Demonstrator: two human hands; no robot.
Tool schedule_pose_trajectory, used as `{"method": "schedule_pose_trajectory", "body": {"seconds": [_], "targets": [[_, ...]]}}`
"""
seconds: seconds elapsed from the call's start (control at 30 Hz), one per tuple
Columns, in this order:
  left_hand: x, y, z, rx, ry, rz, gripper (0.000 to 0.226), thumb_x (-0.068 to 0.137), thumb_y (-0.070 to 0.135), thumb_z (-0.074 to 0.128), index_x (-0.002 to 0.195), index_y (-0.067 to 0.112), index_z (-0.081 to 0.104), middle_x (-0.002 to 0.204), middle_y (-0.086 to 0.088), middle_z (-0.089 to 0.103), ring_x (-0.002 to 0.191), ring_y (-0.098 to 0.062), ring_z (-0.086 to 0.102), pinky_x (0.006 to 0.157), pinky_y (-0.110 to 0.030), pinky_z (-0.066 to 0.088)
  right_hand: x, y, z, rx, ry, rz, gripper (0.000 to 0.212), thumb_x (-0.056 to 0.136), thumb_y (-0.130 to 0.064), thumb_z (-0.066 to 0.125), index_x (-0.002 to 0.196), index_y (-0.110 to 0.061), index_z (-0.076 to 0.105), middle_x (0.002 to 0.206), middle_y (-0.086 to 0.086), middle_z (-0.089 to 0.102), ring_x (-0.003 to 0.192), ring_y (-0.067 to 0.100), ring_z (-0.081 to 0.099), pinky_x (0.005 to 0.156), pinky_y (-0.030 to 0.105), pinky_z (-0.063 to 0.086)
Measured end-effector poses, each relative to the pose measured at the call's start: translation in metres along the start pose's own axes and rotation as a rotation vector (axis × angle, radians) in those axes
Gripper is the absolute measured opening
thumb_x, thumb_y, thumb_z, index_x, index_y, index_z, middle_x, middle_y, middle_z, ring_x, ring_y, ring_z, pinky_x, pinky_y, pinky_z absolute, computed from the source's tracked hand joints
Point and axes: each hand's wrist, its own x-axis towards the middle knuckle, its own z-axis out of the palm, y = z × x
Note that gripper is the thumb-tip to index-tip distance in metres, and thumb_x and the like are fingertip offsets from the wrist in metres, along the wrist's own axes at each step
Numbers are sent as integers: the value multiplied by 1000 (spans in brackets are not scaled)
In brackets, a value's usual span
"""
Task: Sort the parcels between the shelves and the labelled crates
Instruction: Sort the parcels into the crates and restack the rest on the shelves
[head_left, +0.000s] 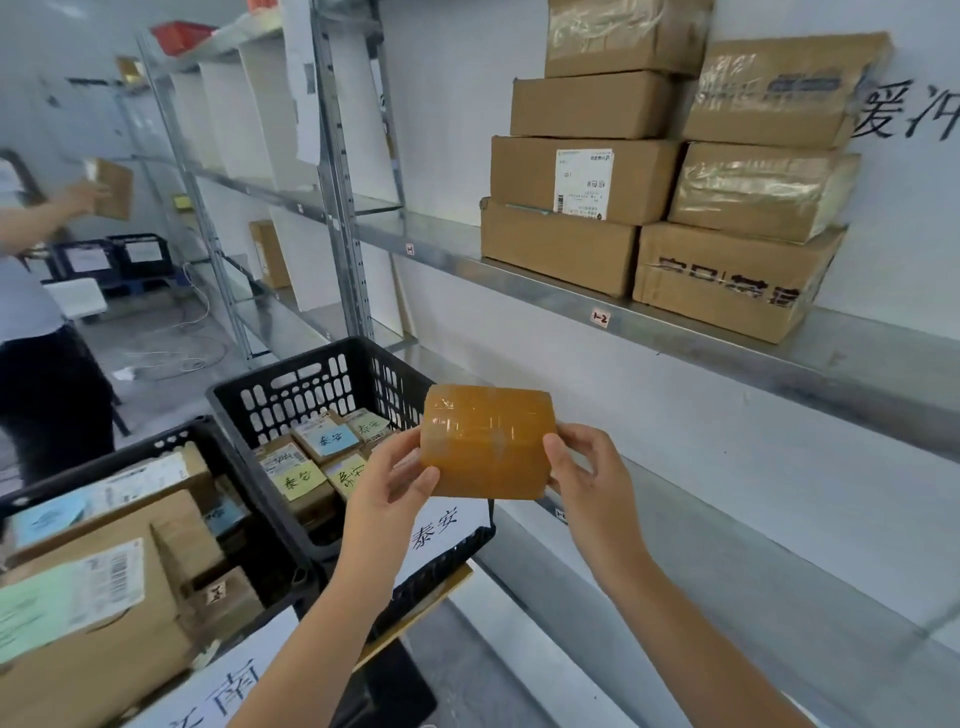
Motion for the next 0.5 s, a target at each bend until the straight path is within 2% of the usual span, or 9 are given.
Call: {"method": "schedule_pose_trajectory", "body": {"seconds": [0.1,0.13,0.23,0.27,0.33,0.4,0.5], "targets": [[-14,-14,-5,-32,105,-42,47,94,6,63,121,45,59,111,19,66,103,2,62,82,-19,50,-7,10,12,65,11,62,49,79,-61,54,110,-22,56,109,-13,62,101,13,67,81,29,61],[-17,-17,-7,-19,129,-59,48,93,5,64,119,46,60,109,14,65,101,-3,63,82,-20,50,-8,13,15,69,8,85,50,80,-60,55,112,-21,56,109,-11,62,100,14,67,81,31,61],[-19,-23,-13,9,165,-107,48,92,3,65,117,44,61,104,10,64,96,-11,64,76,-18,47,-6,21,21,71,-62,169,45,89,-44,66,127,-25,51,107,-13,61,94,9,67,67,16,57],[-19,-24,-16,4,173,-117,47,92,3,65,114,44,63,102,10,65,94,-10,65,74,-17,47,-4,24,22,83,-99,198,45,90,-37,69,130,-28,50,109,-12,62,96,9,67,67,16,56],[-22,-25,-21,-21,178,-138,42,92,4,65,105,44,67,99,11,68,90,-2,65,74,-17,47,-1,30,24,81,-159,242,46,90,-31,71,132,-31,52,116,-8,63,105,11,66,79,23,58],[-25,-29,-24,-46,196,-171,30,91,5,65,98,33,70,96,11,71,88,2,66,80,-24,51,0,35,26,62,-196,258,44,90,-31,71,131,-32,55,120,-6,62,108,13,64,88,32,57],[-28,-37,-28,-79,260,-252,16,97,5,57,90,16,66,96,3,74,99,-15,69,92,-41,56,-1,37,30,54,-241,265,38,88,-39,72,121,-33,54,120,-9,62,103,10,64,83,30,59]]}}
